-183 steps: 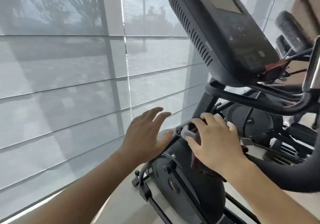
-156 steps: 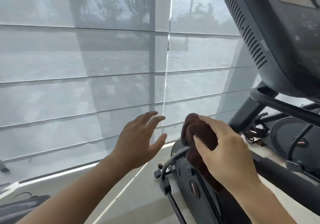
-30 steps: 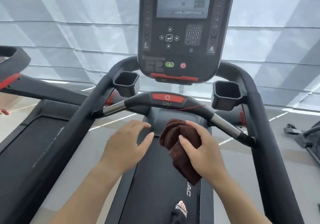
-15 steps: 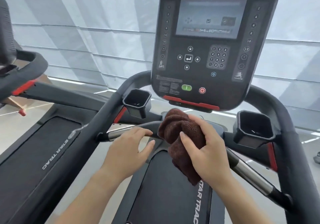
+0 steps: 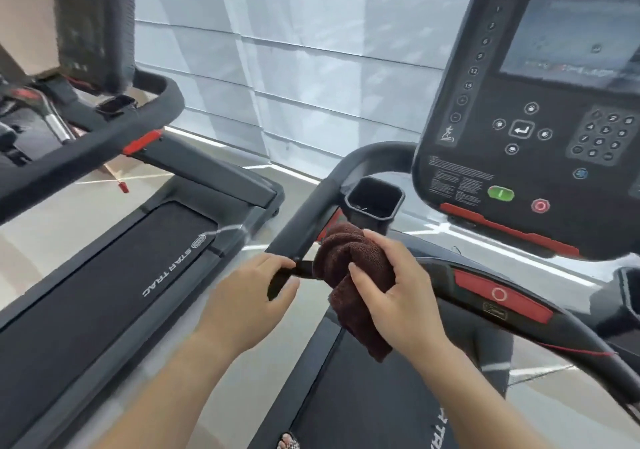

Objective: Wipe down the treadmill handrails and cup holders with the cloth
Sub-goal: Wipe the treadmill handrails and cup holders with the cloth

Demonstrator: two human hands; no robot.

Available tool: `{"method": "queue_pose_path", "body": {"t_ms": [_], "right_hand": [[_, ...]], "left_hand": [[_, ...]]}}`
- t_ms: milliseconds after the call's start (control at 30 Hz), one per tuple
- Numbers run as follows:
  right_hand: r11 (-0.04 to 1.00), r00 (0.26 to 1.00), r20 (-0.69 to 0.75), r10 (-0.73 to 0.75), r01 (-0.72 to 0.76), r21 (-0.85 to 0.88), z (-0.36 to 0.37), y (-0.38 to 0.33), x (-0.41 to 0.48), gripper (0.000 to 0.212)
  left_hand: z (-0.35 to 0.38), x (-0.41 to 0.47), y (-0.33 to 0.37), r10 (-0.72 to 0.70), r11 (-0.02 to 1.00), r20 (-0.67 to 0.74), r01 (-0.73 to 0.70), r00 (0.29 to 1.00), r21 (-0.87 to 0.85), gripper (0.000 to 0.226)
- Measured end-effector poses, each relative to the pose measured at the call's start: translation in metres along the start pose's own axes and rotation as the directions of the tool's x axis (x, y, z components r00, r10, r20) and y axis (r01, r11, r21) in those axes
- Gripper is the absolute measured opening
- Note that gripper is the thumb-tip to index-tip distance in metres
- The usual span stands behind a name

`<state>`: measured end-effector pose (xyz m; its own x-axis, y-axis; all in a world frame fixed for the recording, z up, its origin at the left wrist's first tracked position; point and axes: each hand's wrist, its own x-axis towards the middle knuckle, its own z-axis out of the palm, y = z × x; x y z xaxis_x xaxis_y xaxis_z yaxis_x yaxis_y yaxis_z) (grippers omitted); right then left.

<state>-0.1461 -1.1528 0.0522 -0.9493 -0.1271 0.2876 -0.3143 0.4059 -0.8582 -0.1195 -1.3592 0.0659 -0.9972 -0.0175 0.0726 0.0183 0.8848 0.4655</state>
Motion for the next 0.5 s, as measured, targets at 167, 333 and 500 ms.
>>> {"method": "queue_pose_path", "body": {"t_ms": [167, 333, 500], "right_hand": [[0.997, 0.977, 0.2, -0.077, 0.071, 0.04, 0.076, -0.017, 0.008, 0.04], [0.982, 0.902, 0.388, -0.189, 0.184, 0.05, 0.129, -0.024, 0.01, 0.043], [0.886, 0.721, 0.573, -0.39, 0.464, 0.019, 0.198, -0.024, -0.007, 0.048]], "left_hand": [[-0.023, -0.033, -0.063, -0.177, 0.982, -0.052, 0.18, 0.983, 0.063, 0.029], [-0.027, -0.09, -0.092, -0.417, 0.904, -0.136, 0.426, 0.899, 0.046, 0.027], [-0.021, -0.159, -0.102, -0.636, 0.756, -0.196, 0.653, 0.746, 0.033, 0.026]]}}
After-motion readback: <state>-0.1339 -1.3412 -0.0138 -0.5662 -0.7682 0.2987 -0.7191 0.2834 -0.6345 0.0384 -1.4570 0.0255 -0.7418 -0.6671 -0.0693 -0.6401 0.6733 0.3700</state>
